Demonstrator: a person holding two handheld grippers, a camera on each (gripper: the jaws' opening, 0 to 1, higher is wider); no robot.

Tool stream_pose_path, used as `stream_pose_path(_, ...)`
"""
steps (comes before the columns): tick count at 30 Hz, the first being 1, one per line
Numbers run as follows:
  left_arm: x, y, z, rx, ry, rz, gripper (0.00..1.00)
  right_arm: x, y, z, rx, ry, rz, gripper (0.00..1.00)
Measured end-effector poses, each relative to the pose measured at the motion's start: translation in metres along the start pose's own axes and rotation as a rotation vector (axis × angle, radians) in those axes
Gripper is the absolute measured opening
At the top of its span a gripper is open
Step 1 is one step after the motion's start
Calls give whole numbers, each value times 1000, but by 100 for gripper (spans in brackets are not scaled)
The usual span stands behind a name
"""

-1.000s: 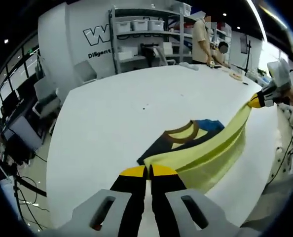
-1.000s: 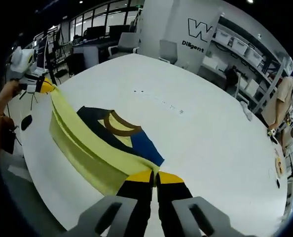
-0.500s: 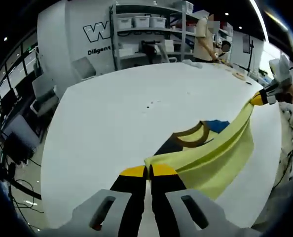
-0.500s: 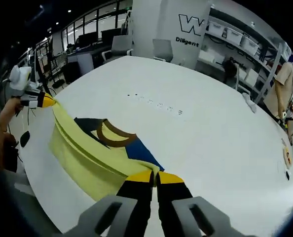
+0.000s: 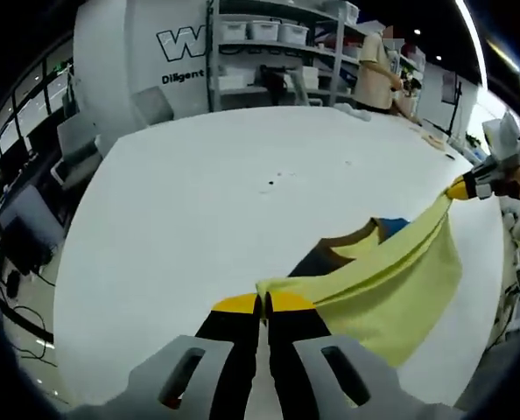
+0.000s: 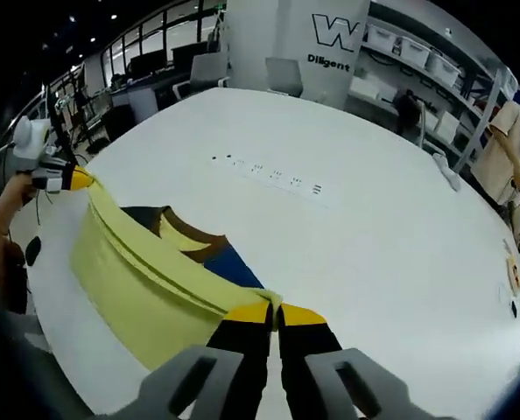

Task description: Fold the garment on the visible template until the final outline fits inside the template.

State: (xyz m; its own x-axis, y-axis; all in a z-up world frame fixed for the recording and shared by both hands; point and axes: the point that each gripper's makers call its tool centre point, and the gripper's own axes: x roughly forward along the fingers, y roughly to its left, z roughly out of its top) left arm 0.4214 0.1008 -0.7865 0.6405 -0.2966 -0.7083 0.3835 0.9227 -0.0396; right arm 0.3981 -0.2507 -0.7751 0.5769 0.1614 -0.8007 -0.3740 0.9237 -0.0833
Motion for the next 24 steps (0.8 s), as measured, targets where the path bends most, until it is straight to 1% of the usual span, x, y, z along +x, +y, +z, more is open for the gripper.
stream_pose_path(2, 4, 2, -4, 8, 17, 8, 0, 8, -1, 2, 7, -13, 6, 0)
stream_pose_path(4, 10, 5, -8, -11, 29, 15, 0, 15, -2, 2, 16, -8, 12, 0)
stream_pose_path(6, 15, 4, -7, -10, 26, 8, 0, 22, -3, -1, 10, 7, 5, 0)
stream_pose_path(9, 24, 4, -10, 0, 34, 14, 0, 31, -4, -4, 15, 2, -4, 0)
stream_pose_path(10, 26, 5, -11, -3, 35, 16, 0, 35, -4, -8, 21, 8, -5, 0)
stream_pose_path(12, 29, 4, -14, -18, 38, 18, 0, 40, -6, -12, 25, 11, -8, 0)
stream_pose_path(13, 33, 6, -15, -29, 32, 25, 0, 42, -6, -13, 28, 11, -7, 0)
stream_pose_path(16, 41, 8, -21, -66, 43, 27, 0, 50, -7, -18, 44, 9, -4, 0)
stream_pose_path(18, 45, 9, -24, -72, 47, 31, 0, 53, -7, -20, 47, 5, -2, 0)
stream_pose_path(21, 52, 9, -29, -44, 48, 41, 0, 62, -9, -22, 80, -14, 0, 0)
stream_pose_path(24, 52, 7, -31, -25, 50, 67, 0, 69, -8, -30, 101, -4, 8, 0)
